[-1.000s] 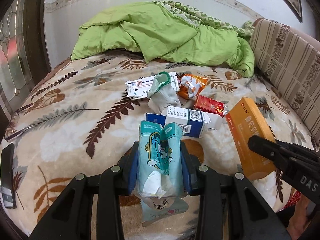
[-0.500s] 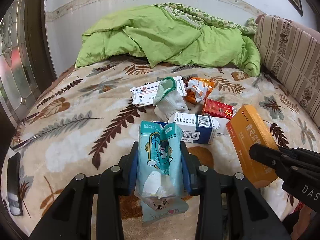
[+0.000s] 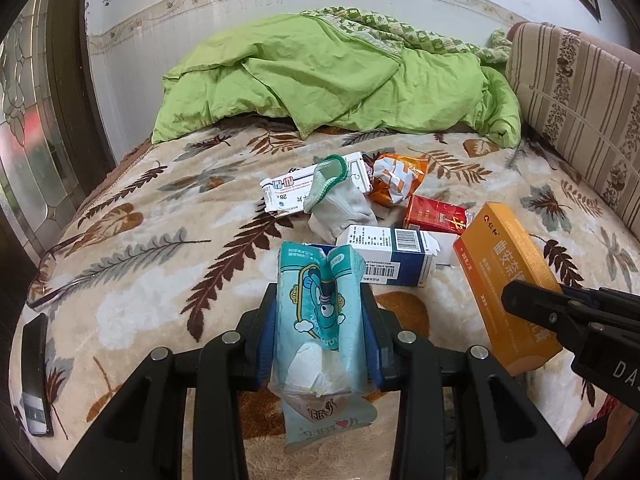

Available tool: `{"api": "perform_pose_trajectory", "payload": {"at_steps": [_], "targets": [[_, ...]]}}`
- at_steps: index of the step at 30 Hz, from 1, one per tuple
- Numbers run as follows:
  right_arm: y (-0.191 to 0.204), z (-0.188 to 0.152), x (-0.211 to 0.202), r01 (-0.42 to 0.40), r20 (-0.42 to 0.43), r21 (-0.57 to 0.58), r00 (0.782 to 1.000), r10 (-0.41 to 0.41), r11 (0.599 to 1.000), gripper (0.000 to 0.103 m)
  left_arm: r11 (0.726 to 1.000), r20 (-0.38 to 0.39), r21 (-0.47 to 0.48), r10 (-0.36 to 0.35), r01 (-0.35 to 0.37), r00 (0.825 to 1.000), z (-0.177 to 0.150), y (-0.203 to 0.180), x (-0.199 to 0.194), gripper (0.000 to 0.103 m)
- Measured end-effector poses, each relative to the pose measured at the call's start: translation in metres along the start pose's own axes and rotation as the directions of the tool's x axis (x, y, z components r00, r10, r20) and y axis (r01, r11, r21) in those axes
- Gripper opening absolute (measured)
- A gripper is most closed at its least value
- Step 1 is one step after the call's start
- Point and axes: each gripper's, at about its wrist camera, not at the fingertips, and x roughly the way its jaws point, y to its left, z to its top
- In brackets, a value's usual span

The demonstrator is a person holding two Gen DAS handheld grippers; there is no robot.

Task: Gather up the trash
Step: 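Carry tissue pack and orange box to the red basket and open both tools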

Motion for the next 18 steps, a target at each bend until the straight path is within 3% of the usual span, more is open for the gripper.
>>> {"api": "perform_pose_trajectory", "payload": {"at_steps": [18], "targets": [[-0.01,-0.005,-0.024,-0.004,0.038,0.061,0.999,0.002,0.998,0.024,1.0,0.023,0.019,-0.008,0.007,1.0,0.0,0.004,-0.011,0.036]]}}
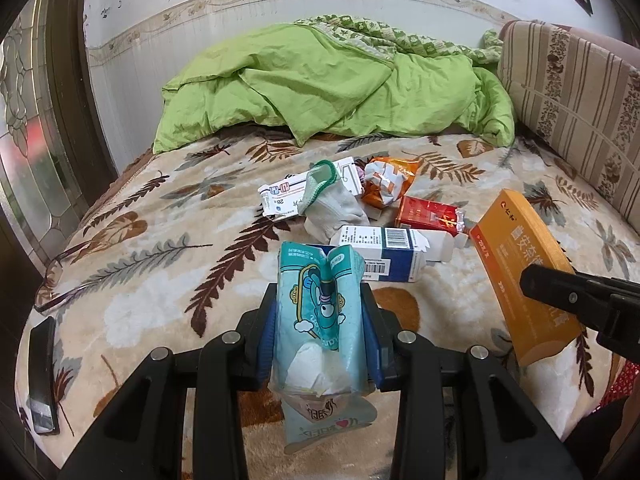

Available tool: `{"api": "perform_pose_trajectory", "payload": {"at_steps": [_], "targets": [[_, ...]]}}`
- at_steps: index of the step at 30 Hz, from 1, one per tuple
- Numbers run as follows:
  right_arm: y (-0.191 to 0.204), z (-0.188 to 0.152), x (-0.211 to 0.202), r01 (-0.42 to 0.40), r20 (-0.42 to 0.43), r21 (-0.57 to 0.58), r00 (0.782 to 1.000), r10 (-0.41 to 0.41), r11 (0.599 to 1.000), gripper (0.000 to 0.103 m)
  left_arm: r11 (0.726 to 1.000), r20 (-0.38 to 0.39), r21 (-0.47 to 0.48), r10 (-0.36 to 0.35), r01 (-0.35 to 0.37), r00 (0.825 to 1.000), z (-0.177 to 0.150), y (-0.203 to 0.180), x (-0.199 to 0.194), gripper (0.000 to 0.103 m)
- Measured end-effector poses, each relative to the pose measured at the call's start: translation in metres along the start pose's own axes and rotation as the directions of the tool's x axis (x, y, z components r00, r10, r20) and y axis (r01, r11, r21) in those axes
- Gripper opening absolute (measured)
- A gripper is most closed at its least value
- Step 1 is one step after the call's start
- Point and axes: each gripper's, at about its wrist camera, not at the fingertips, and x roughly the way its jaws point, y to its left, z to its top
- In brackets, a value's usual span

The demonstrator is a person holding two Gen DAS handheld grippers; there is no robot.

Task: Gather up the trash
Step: 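Carry tissue pack and orange box to the red basket and open both tools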

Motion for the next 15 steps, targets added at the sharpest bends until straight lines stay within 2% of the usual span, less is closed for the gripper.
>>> {"api": "perform_pose_trajectory", "payload": {"at_steps": [15], "targets": [[-0.012,-0.017,-0.044,-0.036,0.012,0.05,0.999,0.036,0.998,0.024,0.996,0.023,0.069,-0.066,0.064,0.998,-0.006,-0.039,-0.035,0.036]]}}
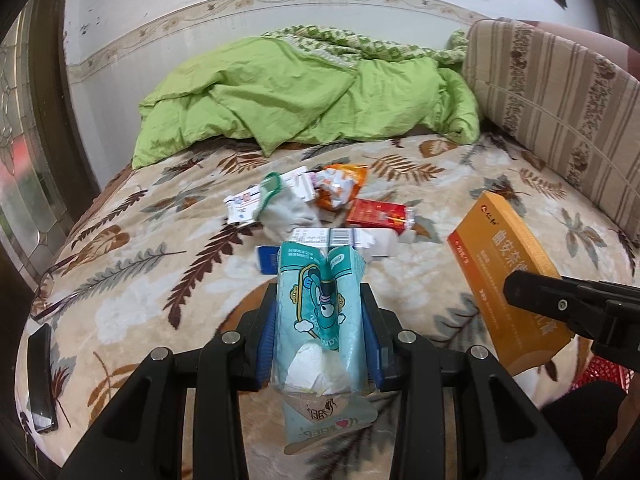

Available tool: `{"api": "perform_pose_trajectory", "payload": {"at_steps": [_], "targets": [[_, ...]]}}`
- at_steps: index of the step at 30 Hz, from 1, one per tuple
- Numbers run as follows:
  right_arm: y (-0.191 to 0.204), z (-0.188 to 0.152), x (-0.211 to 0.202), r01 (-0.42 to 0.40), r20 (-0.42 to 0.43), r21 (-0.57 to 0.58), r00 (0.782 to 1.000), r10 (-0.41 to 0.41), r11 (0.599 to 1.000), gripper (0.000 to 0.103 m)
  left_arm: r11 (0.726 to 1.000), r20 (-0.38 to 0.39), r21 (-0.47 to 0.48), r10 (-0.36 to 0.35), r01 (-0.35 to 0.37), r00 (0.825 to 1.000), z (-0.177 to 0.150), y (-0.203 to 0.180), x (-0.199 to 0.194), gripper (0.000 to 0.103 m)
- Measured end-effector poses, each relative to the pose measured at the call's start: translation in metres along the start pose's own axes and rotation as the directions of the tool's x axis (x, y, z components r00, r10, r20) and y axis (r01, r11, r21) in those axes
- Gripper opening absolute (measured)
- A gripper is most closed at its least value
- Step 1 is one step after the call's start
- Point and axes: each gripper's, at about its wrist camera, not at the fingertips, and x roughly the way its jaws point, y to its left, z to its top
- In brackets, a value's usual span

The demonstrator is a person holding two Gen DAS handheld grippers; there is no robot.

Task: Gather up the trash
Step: 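Carry tissue pack and orange box to the red basket and open both tools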

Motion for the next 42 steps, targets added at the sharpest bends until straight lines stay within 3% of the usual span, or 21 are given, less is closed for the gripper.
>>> {"api": "perform_pose_trajectory", "payload": {"at_steps": [16,22,27,31,35,39,42], "targets": [[-0.019,0.0,-0.056,-0.032,0.051,0.07,0.998,0.028,0.997,0.024,0.997,0.017,0.059,-0.051,0.05,0.999,0.002,-0.045,-0.037,0.036],[-0.014,0.002,-0.094,-0.047,0.104,0.06,0.994,0.041,0.997,0.024,0.993,0.042,0.081,-0.092,0.088,0.995,0.009,-0.057,-0.069,0.036],[-0.019,-0.011,-0.131,-0.058,0.131,0.076,0.99,0.047,0.995,0.024,0.981,0.042,0.084,-0.177,0.174,0.983,0.014,-0.066,-0.096,0.036],[-0.031,-0.02,-0.163,-0.056,0.159,0.108,0.987,0.039,0.993,0.024,0.959,0.018,0.097,-0.268,0.265,0.963,0.018,-0.083,-0.108,0.036],[-0.05,-0.028,-0.194,-0.008,0.185,0.142,0.983,-0.018,0.99,0.024,0.92,-0.025,0.124,-0.372,0.372,0.928,0.019,-0.112,-0.111,0.036],[-0.088,-0.041,-0.219,0.059,0.185,0.221,0.978,-0.101,0.974,0.024,0.864,-0.098,0.179,-0.46,0.47,0.883,0.016,-0.156,-0.11,0.036],[-0.124,-0.056,-0.238,0.112,0.175,0.303,0.97,-0.171,0.946,0.024,0.803,-0.161,0.218,-0.53,0.554,0.832,0.014,-0.195,-0.107,0.036]]}}
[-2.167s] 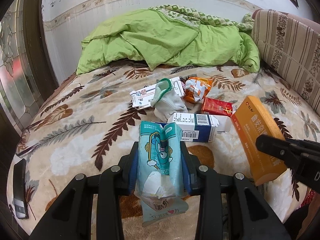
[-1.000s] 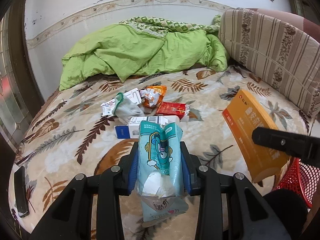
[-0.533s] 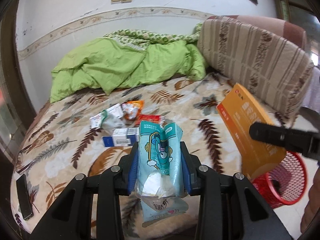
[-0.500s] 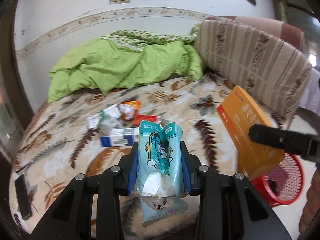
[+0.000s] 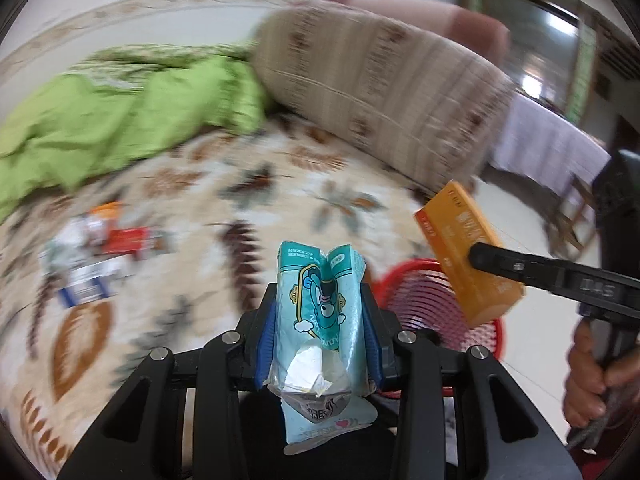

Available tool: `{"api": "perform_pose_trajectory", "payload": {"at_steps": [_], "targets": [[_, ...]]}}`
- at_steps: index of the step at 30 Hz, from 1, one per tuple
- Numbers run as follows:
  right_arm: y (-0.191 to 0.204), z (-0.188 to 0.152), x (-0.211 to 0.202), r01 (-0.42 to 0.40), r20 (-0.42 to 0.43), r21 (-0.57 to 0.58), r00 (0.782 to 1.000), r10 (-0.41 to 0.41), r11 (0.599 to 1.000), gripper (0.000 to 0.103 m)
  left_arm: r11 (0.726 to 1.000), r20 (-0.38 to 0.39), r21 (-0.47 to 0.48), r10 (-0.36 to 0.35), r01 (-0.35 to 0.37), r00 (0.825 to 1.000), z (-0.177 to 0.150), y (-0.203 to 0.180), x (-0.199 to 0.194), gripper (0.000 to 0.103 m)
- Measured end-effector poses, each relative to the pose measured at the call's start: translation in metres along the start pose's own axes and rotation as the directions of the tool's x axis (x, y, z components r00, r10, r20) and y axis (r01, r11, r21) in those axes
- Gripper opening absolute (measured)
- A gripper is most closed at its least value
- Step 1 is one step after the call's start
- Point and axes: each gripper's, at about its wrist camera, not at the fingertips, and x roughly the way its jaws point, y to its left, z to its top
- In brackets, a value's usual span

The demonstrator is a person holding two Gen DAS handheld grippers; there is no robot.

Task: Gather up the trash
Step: 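Carry tissue pack and orange box to the red basket and open both tools, then move both open tools back over the trash pile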

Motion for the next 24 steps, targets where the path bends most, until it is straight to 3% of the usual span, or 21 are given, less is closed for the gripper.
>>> {"api": "perform_pose_trajectory", "payload": {"at_steps": [6,9,10,12,17,24], "targets": [[-0.07,-0.01,-0.017,0.12,-0.03,0.136,0.993,-0.117,0.983,0.024,0.984,-0.106,0.069,-0.159,0.167,0.981,0.01,-0.056,0.051,0.037],[-0.09,-0.015,-0.018,0.15,-0.049,0.176,0.988,-0.144,0.973,0.025,0.973,-0.159,0.087,-0.197,0.212,0.967,0.008,-0.072,0.072,0.049],[-0.096,-0.015,-0.017,0.16,-0.054,0.191,0.987,-0.153,0.968,0.028,0.972,-0.171,0.085,-0.202,0.218,0.964,0.007,-0.073,0.077,0.059],[-0.103,-0.013,-0.016,0.187,-0.061,0.207,0.982,-0.178,0.96,0.041,0.968,-0.169,0.078,-0.222,0.237,0.96,0.008,-0.074,0.079,0.061],[-0.103,-0.001,-0.007,0.187,-0.056,0.188,0.982,-0.18,0.964,0.043,0.981,-0.124,0.069,-0.169,0.179,0.978,0.015,-0.051,0.07,0.061],[-0.055,0.017,0.038,0.079,-0.092,0.078,0.993,-0.072,0.994,0.043,0.999,-0.058,-0.039,-0.033,0.031,0.998,0.012,0.025,0.04,0.063]]}}
